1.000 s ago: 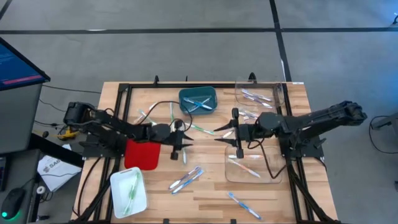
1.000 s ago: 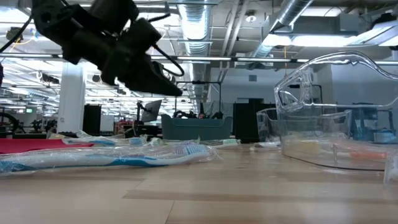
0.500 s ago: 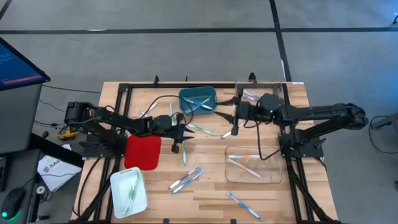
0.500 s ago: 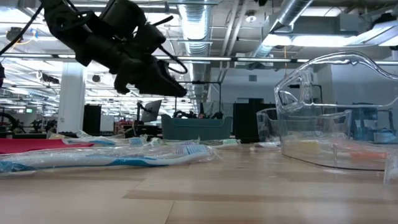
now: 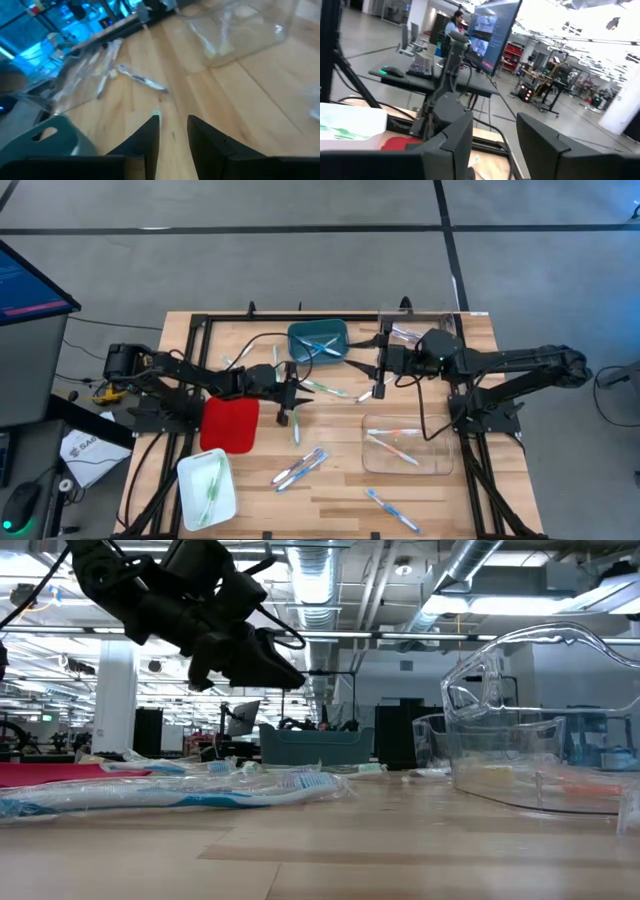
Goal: Pick & Place Toothbrushes
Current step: Put the purple toothbrush into the top transparent bin
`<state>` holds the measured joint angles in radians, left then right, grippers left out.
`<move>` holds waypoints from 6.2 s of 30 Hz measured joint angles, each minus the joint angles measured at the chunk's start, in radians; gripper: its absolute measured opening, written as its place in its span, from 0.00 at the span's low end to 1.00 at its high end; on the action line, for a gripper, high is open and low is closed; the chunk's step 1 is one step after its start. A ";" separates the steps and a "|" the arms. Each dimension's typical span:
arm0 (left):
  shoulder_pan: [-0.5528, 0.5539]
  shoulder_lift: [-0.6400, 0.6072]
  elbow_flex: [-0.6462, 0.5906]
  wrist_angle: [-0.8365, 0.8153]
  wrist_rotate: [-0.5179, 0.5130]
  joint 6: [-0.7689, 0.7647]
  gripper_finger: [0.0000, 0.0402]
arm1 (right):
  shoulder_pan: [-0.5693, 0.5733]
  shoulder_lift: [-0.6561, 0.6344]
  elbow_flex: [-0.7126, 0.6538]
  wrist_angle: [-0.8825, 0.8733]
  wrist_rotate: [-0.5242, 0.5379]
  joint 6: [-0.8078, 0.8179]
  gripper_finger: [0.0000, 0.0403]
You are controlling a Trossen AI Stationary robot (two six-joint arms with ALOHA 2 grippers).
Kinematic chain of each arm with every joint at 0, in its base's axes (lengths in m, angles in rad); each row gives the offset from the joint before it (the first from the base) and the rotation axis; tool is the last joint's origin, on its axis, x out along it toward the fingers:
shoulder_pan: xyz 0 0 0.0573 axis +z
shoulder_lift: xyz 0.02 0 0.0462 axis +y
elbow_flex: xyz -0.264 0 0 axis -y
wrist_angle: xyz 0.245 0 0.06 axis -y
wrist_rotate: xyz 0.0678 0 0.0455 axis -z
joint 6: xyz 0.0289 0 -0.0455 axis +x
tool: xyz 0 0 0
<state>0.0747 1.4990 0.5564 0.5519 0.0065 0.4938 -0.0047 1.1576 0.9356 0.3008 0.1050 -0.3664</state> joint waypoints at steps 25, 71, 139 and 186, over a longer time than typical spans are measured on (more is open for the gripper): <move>0.003 0.000 0.000 0.123 0.005 -0.087 0.23 | -0.308 -0.014 0.000 -0.440 0.012 0.557 0.35; 0.002 0.000 0.000 0.128 0.026 -0.092 0.23 | -0.271 -0.011 0.000 -0.525 -0.004 0.462 0.33; 0.016 0.000 -0.048 0.004 0.025 -0.208 0.23 | -0.497 0.190 -0.128 -1.267 -0.018 0.239 0.37; 0.023 0.000 -0.072 0.001 0.025 -0.208 0.23 | -0.552 0.255 -0.250 -1.036 0.072 0.135 0.42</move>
<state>0.0975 1.4990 0.4848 0.5534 0.0311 0.2863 -0.5569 1.4121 0.6853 -0.7355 0.1766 -0.2311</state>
